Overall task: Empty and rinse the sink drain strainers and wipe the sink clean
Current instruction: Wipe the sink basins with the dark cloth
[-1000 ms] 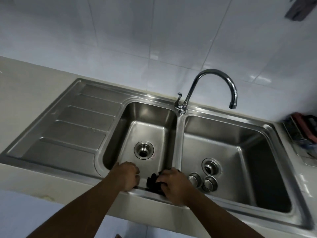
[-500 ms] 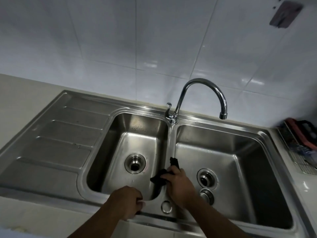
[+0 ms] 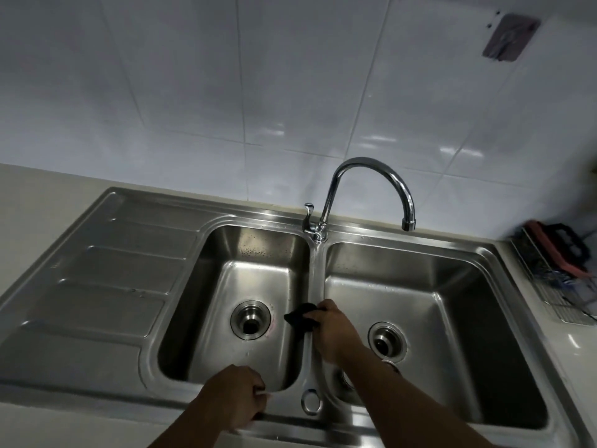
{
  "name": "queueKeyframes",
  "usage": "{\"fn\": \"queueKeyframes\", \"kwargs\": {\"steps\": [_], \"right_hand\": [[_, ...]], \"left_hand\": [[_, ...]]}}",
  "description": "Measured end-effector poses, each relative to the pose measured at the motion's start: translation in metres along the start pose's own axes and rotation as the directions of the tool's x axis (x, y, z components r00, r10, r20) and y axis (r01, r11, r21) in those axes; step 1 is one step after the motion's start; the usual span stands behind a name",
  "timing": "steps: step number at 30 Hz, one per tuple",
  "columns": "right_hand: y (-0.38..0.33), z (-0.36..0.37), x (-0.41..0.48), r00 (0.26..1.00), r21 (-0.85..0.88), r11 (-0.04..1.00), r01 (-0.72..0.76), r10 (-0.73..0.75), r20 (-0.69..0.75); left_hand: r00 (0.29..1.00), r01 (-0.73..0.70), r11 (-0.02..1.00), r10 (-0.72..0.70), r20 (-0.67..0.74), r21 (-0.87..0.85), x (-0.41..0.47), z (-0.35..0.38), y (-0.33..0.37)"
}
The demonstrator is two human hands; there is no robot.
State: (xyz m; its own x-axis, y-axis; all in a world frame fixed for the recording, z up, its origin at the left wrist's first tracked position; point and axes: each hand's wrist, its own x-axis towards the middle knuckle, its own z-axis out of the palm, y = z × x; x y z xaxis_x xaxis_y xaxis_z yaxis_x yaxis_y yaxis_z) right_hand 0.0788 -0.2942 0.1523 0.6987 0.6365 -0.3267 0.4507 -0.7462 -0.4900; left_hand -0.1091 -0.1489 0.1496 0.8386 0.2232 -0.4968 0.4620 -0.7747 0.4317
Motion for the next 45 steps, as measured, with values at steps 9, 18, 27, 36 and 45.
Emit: {"fn": "queueKeyframes", "kwargs": {"steps": [9, 18, 27, 36, 45], "right_hand": [[-0.031, -0.052, -0.044, 0.997, 0.060, 0.997, -0.058, 0.060, -0.042], [-0.051, -0.079, -0.059, 0.969, 0.105, 0.989, -0.100, 0.121, -0.214], [-0.055, -0.117, -0.051, 0.942, 0.153, 0.987, -0.043, 0.091, -0.323], [-0.033, -0.156, -0.045, 0.933, 0.170, 0.985, 0.035, 0.029, -0.360], [-0.008, -0.160, -0.042, 0.941, 0.231, 0.969, 0.091, -0.008, -0.339]], "left_hand": [[0.980, -0.057, 0.997, 0.048, 0.191, 0.043, 0.010, -0.049, 0.021], [0.980, -0.190, 0.977, 0.194, 0.036, -0.094, 0.025, -0.113, 0.068], [0.960, -0.252, 0.968, 0.250, -0.122, 0.000, 0.042, -0.137, 0.128], [0.941, -0.268, 0.963, 0.264, -0.212, 0.010, 0.054, -0.140, 0.175], [0.924, -0.238, 0.966, 0.258, -0.282, 0.103, 0.064, -0.134, 0.201]]}}
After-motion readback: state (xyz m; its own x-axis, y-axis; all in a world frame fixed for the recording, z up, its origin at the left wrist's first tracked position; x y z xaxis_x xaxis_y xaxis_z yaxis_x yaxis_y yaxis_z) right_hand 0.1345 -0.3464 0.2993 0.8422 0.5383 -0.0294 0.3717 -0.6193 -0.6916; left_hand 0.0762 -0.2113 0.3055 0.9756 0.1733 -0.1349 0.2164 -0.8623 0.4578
